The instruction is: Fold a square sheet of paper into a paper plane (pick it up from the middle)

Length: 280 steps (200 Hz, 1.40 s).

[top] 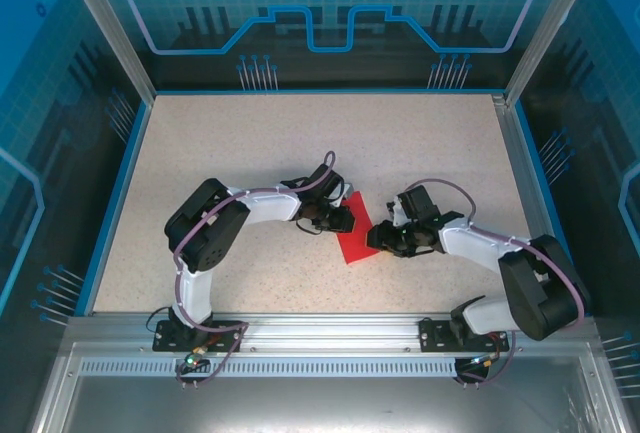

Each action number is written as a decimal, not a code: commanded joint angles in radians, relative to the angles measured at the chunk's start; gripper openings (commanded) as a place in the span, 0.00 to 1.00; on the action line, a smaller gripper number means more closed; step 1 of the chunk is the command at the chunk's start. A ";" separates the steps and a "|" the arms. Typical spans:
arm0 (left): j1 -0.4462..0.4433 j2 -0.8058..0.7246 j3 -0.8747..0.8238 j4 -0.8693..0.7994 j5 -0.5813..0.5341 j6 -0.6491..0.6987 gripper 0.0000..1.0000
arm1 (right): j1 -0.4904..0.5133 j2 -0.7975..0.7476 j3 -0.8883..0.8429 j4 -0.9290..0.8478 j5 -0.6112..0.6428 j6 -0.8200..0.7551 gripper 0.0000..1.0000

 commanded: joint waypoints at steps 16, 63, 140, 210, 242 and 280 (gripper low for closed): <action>0.007 0.037 -0.021 -0.015 -0.002 0.013 0.19 | 0.012 -0.045 0.003 -0.030 -0.004 0.012 0.37; 0.006 0.042 -0.017 -0.013 -0.003 0.007 0.19 | 0.012 -0.069 0.034 -0.071 0.010 0.003 0.26; 0.006 0.036 -0.005 -0.017 0.008 0.003 0.19 | 0.017 -0.067 0.057 -0.057 -0.003 0.007 0.03; 0.007 0.005 0.017 -0.014 0.061 -0.022 0.20 | 0.045 0.006 0.096 -0.003 -0.017 0.016 0.00; 0.007 -0.026 0.039 -0.038 0.075 -0.019 0.22 | 0.050 0.023 0.109 -0.016 -0.008 0.012 0.00; 0.025 -0.072 0.068 -0.084 0.075 0.004 0.23 | 0.052 0.021 0.110 -0.034 0.000 0.008 0.00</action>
